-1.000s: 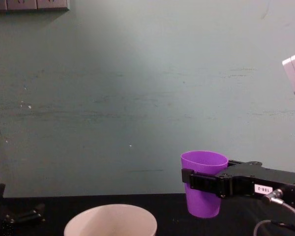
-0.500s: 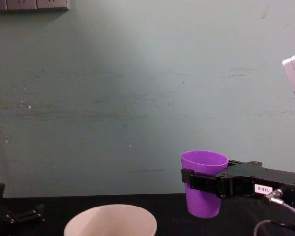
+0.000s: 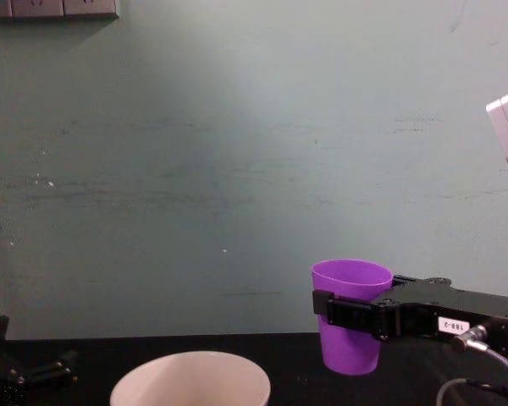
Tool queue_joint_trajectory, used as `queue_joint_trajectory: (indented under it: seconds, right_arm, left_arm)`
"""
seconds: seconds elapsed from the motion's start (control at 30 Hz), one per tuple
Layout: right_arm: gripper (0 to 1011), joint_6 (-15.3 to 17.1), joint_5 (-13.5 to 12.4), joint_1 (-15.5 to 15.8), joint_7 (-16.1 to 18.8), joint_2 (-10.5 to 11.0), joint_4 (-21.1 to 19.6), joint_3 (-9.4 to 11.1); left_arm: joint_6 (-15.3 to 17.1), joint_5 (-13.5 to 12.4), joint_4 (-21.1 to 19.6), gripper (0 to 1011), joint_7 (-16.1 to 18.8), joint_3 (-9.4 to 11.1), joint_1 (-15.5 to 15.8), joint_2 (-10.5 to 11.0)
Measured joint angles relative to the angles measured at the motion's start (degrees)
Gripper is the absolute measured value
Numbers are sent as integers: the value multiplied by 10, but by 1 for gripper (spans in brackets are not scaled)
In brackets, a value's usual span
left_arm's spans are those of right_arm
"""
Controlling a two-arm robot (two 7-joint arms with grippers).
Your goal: Pick up the cup and pour the mung beans from the cup into the bowl.
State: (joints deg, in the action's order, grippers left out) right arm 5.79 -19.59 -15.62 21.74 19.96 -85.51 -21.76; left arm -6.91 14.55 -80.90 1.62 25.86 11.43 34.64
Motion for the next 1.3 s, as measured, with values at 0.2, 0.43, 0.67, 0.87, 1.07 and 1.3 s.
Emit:
queue_joint_trajectory:
  seconds: [0.2,0.43,0.67,0.87,1.07,1.3]
  right_arm:
    - [724,0,0,0,0,0,0,0]
    - [724,0,0,0,0,0,0,0]
    - [724,0,0,0,0,0,0,0]
    - [724,5,11,-7,-2,2,0,-7]
    - [724,32,59,-34,-9,9,-1,-33]
    - [724,67,148,-77,-16,15,-8,-79]
  left_arm:
    - [0,0,0,1000,0,0,0,0]
    - [0,0,0,1000,0,0,0,0]
    - [0,0,0,1000,0,0,0,0]
    - [0,0,0,1000,0,0,0,0]
    - [0,0,0,1000,0,0,0,0]
    - [0,0,0,1000,0,0,0,0]
